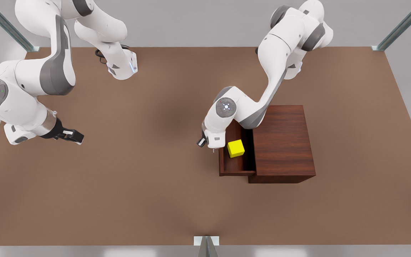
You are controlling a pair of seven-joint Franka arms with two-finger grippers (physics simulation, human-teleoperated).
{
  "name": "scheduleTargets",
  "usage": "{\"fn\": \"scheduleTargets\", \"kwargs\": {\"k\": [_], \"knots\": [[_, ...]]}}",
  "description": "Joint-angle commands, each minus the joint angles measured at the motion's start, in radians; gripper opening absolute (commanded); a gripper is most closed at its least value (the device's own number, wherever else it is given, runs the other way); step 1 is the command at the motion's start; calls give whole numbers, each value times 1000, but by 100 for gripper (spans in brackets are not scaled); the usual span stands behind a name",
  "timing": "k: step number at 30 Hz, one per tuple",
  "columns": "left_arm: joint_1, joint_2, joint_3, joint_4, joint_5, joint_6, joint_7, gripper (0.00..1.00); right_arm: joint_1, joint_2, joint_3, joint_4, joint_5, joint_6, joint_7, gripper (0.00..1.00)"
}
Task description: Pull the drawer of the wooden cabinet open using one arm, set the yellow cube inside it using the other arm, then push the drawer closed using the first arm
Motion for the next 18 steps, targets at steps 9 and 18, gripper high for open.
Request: {"fn": "scheduleTargets", "kwargs": {"k": [9, 18], "knots": [[3, 34, 0, -2, 81, -108, -721, 21, -1, 0, 0, -1, 2, -7, -322, 100], [13, 41, 8, -2, 87, -185, -598, 21, -3, 2, 0, 0, 2, -9, -330, 100]]}}
